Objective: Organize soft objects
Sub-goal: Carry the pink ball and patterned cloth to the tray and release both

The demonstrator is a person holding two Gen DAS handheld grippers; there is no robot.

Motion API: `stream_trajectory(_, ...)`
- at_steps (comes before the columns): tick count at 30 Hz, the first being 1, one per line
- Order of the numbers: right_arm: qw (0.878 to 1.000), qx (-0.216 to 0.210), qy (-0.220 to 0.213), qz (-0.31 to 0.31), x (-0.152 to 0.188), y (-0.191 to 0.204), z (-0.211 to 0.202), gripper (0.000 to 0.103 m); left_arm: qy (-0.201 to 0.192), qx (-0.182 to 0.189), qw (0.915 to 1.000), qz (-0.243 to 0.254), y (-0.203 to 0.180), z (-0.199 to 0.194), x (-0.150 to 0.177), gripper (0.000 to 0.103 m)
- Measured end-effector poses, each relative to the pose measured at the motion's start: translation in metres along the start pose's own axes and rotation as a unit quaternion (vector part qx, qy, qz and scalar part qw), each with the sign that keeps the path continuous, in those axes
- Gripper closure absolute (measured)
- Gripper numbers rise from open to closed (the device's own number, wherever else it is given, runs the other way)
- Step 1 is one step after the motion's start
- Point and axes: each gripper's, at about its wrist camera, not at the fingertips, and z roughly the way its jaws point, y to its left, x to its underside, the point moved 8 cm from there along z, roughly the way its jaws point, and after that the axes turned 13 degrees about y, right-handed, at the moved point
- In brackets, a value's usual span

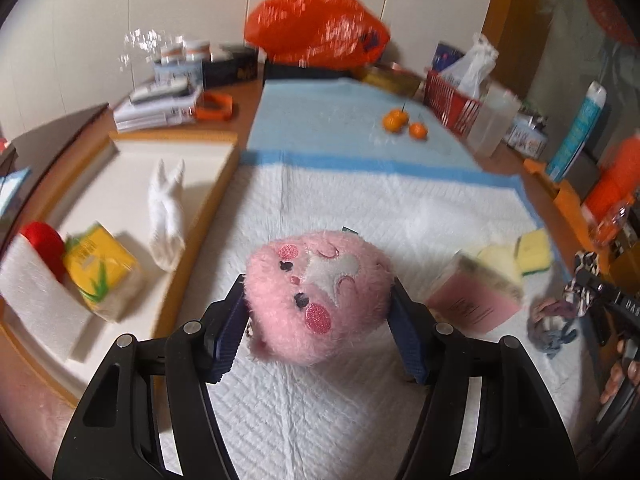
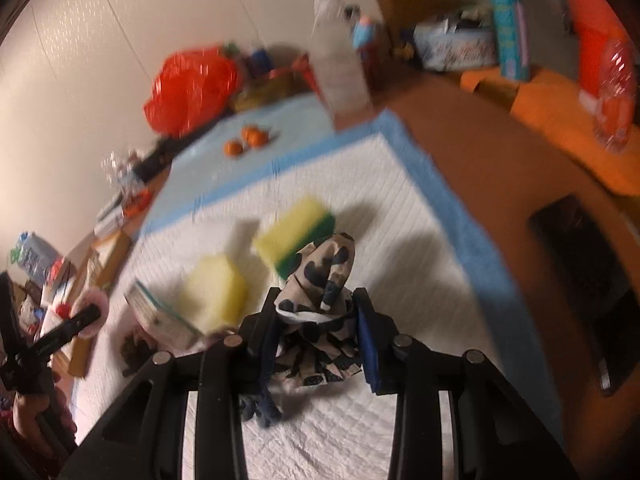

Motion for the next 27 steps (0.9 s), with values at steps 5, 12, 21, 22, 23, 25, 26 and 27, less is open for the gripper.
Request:
stream_trajectory(5,0.996,-0.018,-0.082,-0.003,-0.026,0.015,-0.056,0.069,-0.051,-0.008,0.9986,0.008,-0.004,-0.046,-0.014,0.037)
stream_trajectory(12,0.981,-0.080,-0.170,-0.052,-0.057,0.079,-0.129,0.069,-0.109,-0.043,0.9926,0.034,-0.012,-0.118,-0.036,0.037)
stream_trajectory(21,0.970,-0.139,-0.167,-0.109,-0.047,0.152,-0.135,0.068,-0.138,-0.051,0.9891,0.010,0.019,-0.150,-0.029,0.037)
stream_trajectory(22,0.970,-0.142,-0.159,-0.113,-0.045,0.158,-0.130,0.068,-0.139,-0.052,0.9889,0.006,0.023,-0.152,-0.028,0.037)
stream_trajectory(23,0.971,-0.146,-0.152,-0.117,-0.042,0.164,-0.125,0.068,-0.140,-0.054,0.9887,0.002,0.028,-0.154,-0.027,0.037)
stream_trajectory(25,0.970,-0.149,-0.143,-0.124,-0.038,0.174,-0.119,0.068,-0.139,-0.056,0.9886,-0.004,0.036,-0.156,-0.024,0.037)
stream_trajectory(26,0.970,-0.151,-0.141,-0.128,-0.037,0.178,-0.118,0.068,-0.139,-0.058,0.9885,-0.006,0.040,-0.157,-0.023,0.037)
stream_trajectory(27,0.970,-0.153,-0.139,-0.131,-0.036,0.183,-0.116,0.068,-0.139,-0.059,0.9885,-0.009,0.043,-0.158,-0.021,0.037)
